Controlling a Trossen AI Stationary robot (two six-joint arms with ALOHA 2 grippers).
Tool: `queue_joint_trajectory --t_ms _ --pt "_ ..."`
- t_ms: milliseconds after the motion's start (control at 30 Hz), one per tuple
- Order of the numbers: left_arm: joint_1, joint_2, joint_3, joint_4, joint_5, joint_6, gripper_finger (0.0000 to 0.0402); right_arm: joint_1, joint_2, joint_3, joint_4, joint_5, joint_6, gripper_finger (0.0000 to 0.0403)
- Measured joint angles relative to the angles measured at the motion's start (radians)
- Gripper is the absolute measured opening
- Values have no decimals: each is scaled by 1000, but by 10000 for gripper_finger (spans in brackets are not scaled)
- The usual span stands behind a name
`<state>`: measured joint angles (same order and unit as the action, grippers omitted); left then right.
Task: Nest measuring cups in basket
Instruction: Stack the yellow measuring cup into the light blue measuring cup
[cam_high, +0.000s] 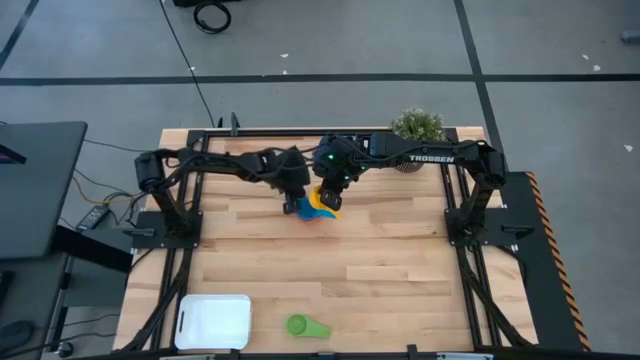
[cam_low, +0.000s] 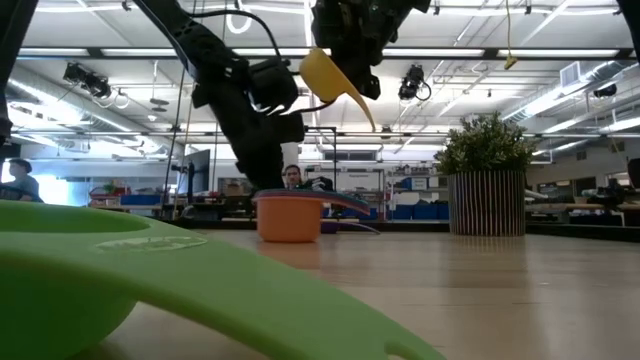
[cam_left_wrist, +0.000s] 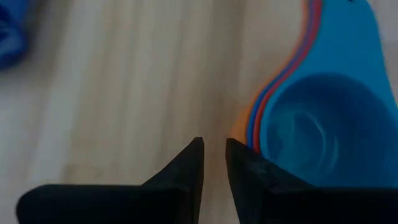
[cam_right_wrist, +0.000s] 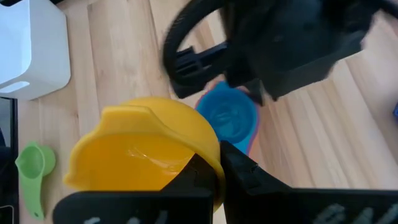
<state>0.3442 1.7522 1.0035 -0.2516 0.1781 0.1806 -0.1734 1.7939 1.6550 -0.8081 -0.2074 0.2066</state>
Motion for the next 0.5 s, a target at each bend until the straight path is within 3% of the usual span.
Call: queue_joint_trajectory --t_ms 300,500 --pt "-78 -1 0 -10 14 5 75 0 0 0 -17 -8 0 10" --pt "-43 -71 0 -109 -1 -19 75 -1 0 0 -87 -24 -38 10"
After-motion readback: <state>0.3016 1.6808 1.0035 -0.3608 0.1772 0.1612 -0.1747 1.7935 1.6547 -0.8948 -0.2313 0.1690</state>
